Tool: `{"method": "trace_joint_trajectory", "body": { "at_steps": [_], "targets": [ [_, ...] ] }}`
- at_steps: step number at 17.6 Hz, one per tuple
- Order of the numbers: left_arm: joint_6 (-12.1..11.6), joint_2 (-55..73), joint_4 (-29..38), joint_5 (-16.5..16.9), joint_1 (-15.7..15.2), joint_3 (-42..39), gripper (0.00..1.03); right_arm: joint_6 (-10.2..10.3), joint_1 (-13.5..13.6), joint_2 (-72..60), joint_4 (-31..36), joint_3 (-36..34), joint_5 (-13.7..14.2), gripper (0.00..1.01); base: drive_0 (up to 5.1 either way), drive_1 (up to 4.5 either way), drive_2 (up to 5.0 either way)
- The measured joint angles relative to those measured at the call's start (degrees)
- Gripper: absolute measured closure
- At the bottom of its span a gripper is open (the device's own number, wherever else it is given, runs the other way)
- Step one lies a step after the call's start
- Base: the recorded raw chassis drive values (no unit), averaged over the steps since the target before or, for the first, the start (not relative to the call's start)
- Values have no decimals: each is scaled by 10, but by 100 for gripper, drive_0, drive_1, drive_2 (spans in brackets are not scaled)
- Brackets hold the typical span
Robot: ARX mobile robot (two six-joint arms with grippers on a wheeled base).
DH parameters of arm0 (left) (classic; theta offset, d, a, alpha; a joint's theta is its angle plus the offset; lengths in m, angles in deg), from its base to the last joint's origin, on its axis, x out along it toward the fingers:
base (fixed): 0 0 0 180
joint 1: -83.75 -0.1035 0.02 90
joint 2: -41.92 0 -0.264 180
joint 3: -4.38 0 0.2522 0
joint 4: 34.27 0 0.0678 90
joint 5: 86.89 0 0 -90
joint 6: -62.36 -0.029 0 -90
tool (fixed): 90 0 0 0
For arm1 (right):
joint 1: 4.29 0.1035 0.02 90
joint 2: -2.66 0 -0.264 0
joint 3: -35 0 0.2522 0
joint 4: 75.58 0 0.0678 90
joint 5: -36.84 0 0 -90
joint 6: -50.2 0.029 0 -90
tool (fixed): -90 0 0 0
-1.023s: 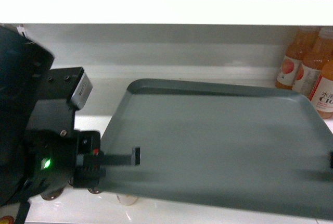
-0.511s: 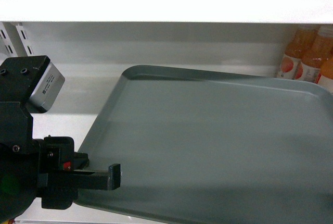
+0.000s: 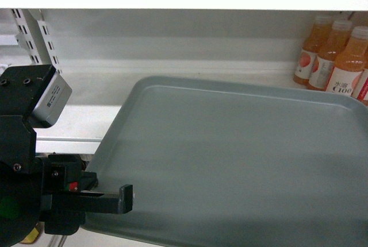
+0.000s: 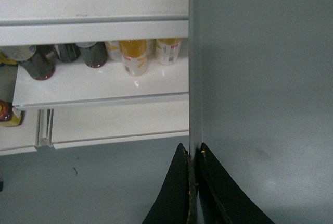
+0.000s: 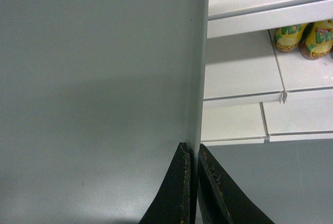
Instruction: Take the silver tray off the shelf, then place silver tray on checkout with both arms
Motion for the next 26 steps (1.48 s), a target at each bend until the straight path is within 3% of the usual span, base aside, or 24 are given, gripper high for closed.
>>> {"method": "trace_joint_trajectory", "body": {
  "at_steps": [11, 26],
  "targets": [
    [0, 0, 3, -1, 0, 0, 100, 2, 0, -1, 0, -1, 0, 98, 0, 0, 0],
    [0, 0, 3, -2, 0, 0, 100, 4, 0, 0, 1, -1, -1, 98, 11, -410, 432]
  ]
}}
